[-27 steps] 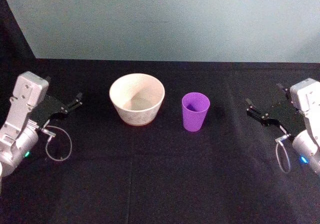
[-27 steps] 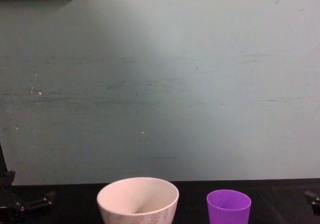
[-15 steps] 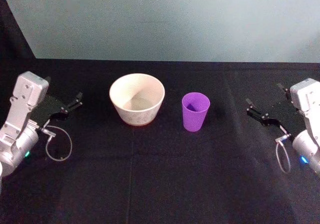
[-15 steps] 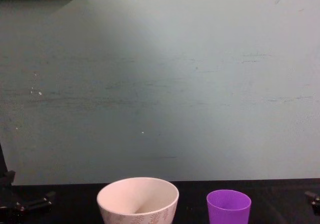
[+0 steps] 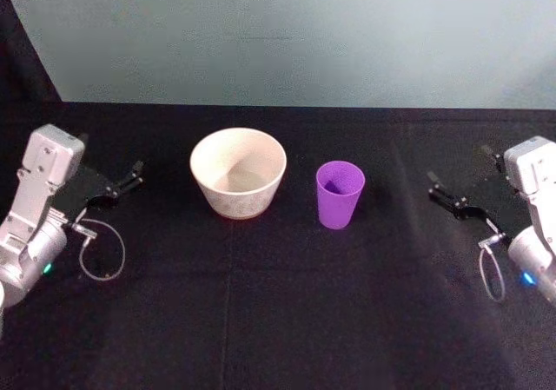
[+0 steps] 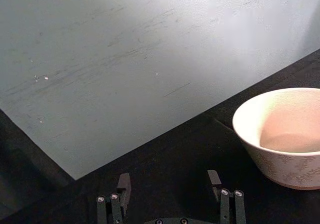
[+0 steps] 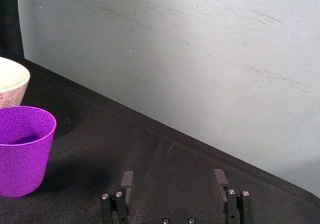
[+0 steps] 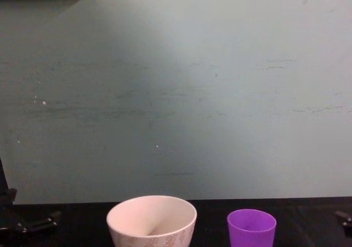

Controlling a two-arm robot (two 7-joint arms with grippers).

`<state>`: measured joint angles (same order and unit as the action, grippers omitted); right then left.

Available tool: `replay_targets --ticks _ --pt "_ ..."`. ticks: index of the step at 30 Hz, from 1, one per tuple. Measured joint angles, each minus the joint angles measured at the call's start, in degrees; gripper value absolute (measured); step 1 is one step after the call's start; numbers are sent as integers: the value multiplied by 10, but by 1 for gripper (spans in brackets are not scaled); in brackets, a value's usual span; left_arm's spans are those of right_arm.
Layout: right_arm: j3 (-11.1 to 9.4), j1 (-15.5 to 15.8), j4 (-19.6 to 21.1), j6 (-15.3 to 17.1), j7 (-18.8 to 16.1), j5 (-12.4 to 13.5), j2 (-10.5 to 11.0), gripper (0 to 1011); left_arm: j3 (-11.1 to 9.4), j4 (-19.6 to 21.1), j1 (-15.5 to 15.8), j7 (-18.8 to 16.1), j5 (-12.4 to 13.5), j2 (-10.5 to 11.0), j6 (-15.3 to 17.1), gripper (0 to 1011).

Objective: Pick up the cup and pour the mung beans from the cup into the bowl.

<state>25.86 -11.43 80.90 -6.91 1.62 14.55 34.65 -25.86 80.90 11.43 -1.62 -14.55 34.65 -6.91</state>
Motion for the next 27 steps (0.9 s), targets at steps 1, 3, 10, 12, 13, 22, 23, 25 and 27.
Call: replay_targets --ticks 1,3,10,12,13,22,23,25,27 --pt "0 0 0 0 0 0 0 1000 0 0 0 0 0 0 0 1000" --pt "0 0 0 0 0 0 0 1000 0 0 0 0 0 0 0 1000" --pt "0 0 0 0 0 0 0 1000 0 0 0 0 0 0 0 1000" --pt "0 0 0 0 0 0 0 1000 0 0 0 0 0 0 0 1000" --pt "0 0 0 0 0 0 0 1000 0 0 0 0 0 0 0 1000" --pt "0 0 0 0 0 0 0 1000 0 0 0 0 0 0 0 1000" --pt "0 0 0 0 0 0 0 1000 0 0 0 0 0 0 0 1000" --pt "1 1 0 1 -4 -3 -1 1000 0 0 0 0 0 0 0 1000" --pt "5 4 3 1 -15 -6 -3 1000 0 0 0 0 0 0 0 1000"
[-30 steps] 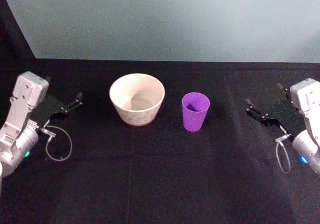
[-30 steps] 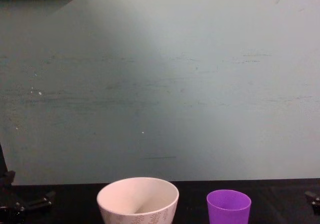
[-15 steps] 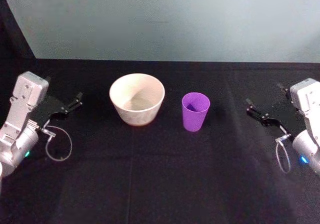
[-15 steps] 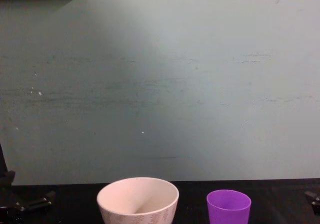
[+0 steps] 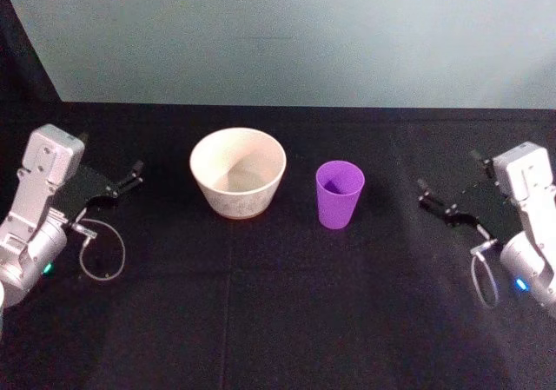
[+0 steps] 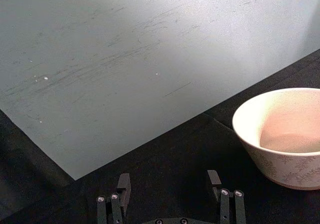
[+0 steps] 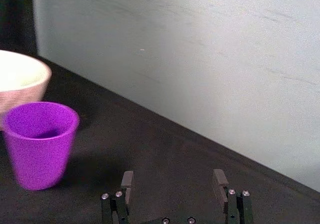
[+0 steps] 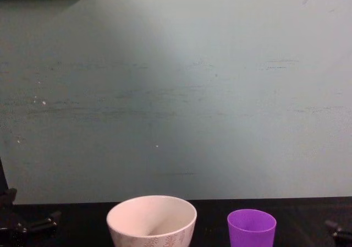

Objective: Pick up the cup and pour the mung beans from the cup into the bowl.

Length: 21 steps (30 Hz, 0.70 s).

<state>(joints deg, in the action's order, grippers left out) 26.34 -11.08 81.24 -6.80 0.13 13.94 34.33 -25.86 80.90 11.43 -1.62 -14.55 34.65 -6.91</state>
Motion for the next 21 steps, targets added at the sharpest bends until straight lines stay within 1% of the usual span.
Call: replay_targets --ticks 2,3,7,10,11,13,14,21 --pt "2 2 2 0 -10 1 -2 1000 0 0 0 0 0 0 0 1000" --pt "7 5 5 -1 -24 2 -6 1000 0 0 0 0 0 0 0 1000" --pt "17 13 13 -1 -49 3 -14 1000 0 0 0 0 0 0 0 1000" --pt "26 17 19 -1 -68 4 -23 1000 0 0 0 0 0 0 0 1000" --pt "29 18 18 -3 -79 6 -28 1000 0 0 0 0 0 0 0 1000" --pt "32 17 16 -6 -90 10 -35 1000 0 0 0 0 0 0 0 1000" --pt "34 15 12 -9 -100 13 -41 1000 0 0 0 0 0 0 0 1000" --pt "37 2 -15 -15 -124 18 -69 1000 0 0 0 0 0 0 0 1000"
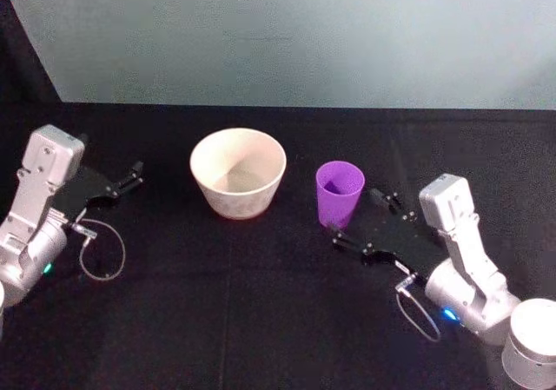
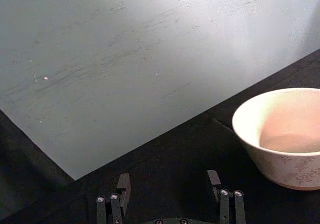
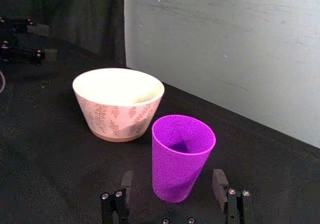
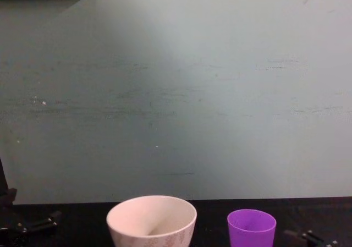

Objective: Pick up the cup and pour the mung beans from the cup into the bowl.

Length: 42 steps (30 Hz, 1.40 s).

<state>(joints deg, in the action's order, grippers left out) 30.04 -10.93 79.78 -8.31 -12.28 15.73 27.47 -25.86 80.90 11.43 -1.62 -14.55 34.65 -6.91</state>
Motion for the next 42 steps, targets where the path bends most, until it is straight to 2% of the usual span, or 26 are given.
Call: replay_targets --ticks 15,23,29,42 --pt "-15 -48 -87 2 -16 4 -74 1000 0 0 0 0 0 0 0 1000" --pt "-23 -66 -124 -4 -24 5 -103 1000 0 0 0 0 0 0 0 1000" --pt "-32 -69 -139 -10 -25 4 -116 1000 0 0 0 0 0 0 0 1000" --pt "-50 -64 -142 -12 -38 2 -129 1000 0 0 0 0 0 0 0 1000"
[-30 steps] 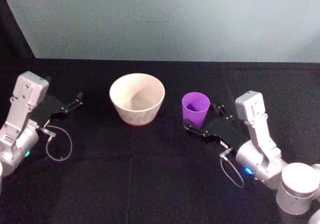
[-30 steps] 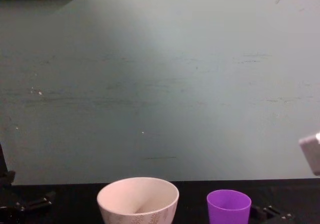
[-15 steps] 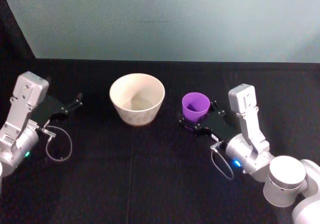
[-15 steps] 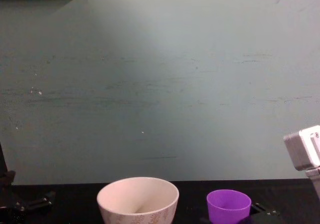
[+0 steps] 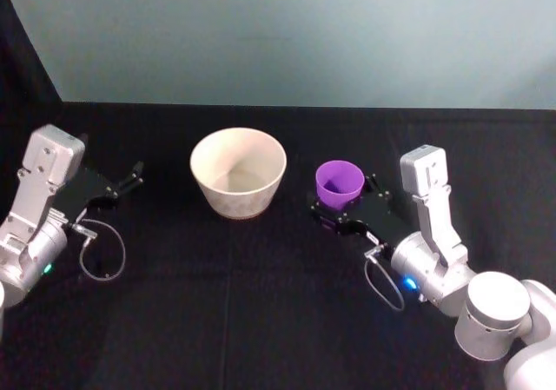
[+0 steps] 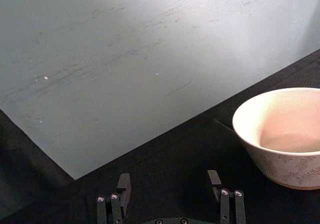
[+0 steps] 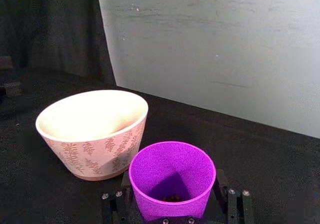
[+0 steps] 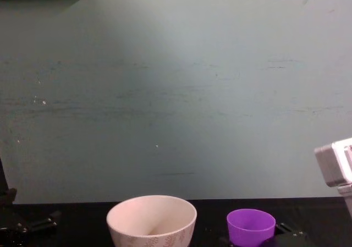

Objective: Pick up the cup and pour the mung beans from the cup into the bowl.

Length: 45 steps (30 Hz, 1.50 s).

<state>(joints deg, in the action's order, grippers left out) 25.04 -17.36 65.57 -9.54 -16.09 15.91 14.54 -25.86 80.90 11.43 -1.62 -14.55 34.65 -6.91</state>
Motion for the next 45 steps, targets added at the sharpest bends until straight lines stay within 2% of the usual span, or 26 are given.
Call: replay_targets --ticks 15,19,25,37,45 --pt "-18 9 13 9 -11 -9 -8 993 0 0 0 0 0 0 0 1000" --pt "-23 11 10 7 -15 -13 -12 927 0 0 0 0 0 0 0 1000" --pt "-29 13 9 4 -21 -19 -17 757 0 0 0 0 0 0 0 1000" --pt "-41 18 12 8 -27 -31 -25 734 0 0 0 0 0 0 0 1000" --pt "-53 27 42 17 -28 -38 -24 734 0 0 0 0 0 0 0 1000"
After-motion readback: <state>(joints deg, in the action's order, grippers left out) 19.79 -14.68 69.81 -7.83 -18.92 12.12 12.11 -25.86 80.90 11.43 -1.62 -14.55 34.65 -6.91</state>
